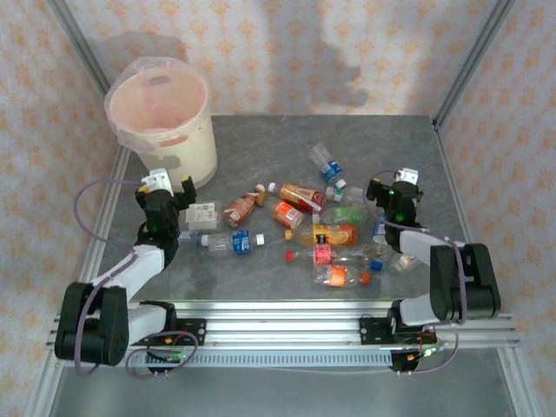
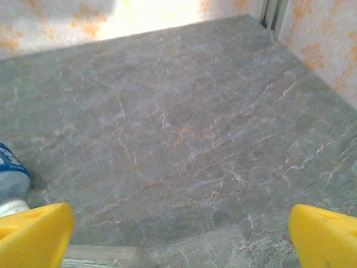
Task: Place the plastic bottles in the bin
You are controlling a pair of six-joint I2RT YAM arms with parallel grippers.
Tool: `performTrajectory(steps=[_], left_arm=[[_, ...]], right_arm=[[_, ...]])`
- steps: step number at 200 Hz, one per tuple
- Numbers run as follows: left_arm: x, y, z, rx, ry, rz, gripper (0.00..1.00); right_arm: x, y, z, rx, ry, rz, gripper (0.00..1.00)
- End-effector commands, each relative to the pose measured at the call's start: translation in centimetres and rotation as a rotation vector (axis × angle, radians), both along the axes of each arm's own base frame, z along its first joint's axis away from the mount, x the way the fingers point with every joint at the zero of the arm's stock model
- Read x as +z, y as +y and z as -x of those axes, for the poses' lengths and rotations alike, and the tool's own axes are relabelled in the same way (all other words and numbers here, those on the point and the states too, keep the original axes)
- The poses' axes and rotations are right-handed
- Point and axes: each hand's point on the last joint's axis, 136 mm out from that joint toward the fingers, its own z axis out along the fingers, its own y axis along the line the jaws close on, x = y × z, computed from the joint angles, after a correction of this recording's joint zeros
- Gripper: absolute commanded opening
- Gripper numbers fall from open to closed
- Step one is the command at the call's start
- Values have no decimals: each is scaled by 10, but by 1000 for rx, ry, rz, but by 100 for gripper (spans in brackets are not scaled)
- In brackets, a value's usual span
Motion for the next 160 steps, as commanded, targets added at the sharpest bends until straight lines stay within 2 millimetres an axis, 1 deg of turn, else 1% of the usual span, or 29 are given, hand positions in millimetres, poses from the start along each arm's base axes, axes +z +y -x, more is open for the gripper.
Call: performTrajectory(steps=[1,31,36,38,42,64,89,111,126,146,160], left_arm=[[6,13,14,75,21,10,100],[26,27,36,170,-16,56,100],[28,31,41,197,-22,67,100],[29,32,43,206,-26,73,100],[31,36,48,229,-33,84,100],[39,57,72,361,-61,153,100],[48,75,87,423,-80,236,100],[61,89,89,432,-78,305,100],[67,104,91,475,-61,357,100],[70,126,94,557,-11,403,100],[71,139,89,578,20,441,100]], right_arm=[[17,-7,10,-44,1,3,99],[36,-17,24,-113,-4,-15,99],[33,-18,25,-122,12,-19,99],[39,-18,27,-127,-1,-23,99],[44,-19,28,-132,-10,-30,99],[50,-20,36,-149,1,-54,99],[58,-21,43,-161,17,-66,99],[66,-21,47,-164,25,-71,99],[70,-20,49,-163,32,-74,99],[74,-20,50,-162,46,-78,99],[76,-19,51,-162,55,-83,99]])
